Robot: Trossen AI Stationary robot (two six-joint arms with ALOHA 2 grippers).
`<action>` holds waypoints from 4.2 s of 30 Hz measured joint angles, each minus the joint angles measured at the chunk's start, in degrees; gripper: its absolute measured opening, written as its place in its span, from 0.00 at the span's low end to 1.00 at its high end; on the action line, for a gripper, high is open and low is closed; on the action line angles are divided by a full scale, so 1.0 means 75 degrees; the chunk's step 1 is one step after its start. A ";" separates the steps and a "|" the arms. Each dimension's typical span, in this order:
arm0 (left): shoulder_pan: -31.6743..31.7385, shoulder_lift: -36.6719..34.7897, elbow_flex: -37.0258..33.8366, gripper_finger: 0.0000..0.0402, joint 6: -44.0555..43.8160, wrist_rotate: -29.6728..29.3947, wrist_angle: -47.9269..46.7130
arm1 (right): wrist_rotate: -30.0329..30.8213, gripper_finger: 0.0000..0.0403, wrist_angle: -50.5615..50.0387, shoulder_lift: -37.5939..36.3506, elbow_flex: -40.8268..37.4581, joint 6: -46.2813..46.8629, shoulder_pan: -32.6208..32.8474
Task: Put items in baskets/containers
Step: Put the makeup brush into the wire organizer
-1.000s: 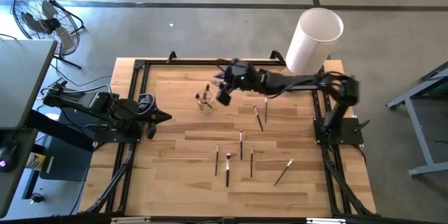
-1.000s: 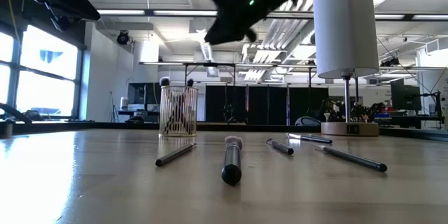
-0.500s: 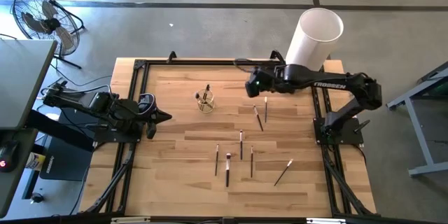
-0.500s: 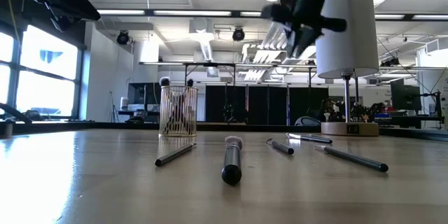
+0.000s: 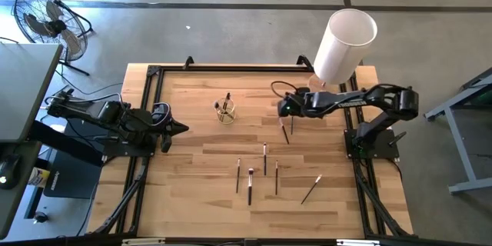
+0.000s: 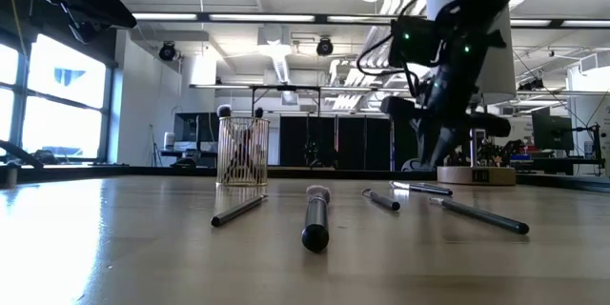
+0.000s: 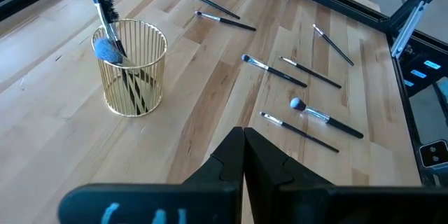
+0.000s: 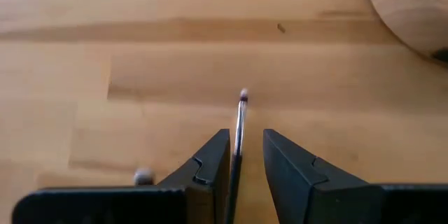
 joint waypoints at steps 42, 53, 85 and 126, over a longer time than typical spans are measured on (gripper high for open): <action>0.0000 -0.0001 0.0000 0.00 -0.0006 0.0017 -0.0003 | -0.1113 0.01 -0.0304 0.1813 0.1009 -0.1327 -0.0971; 0.0003 0.0001 0.0000 0.00 -0.0006 0.0014 -0.0004 | -0.1105 0.00 -0.0138 0.0946 0.0947 -0.2449 -0.0391; 0.0000 -0.0001 -0.0003 0.00 -0.0006 -0.0405 0.0000 | -0.2144 0.00 0.9760 0.3996 0.4018 -0.8842 0.0801; 0.0001 -0.0001 -0.0003 0.00 0.0259 -0.0785 0.0003 | -0.1778 0.29 -0.3475 0.1876 0.4079 -0.2967 0.0151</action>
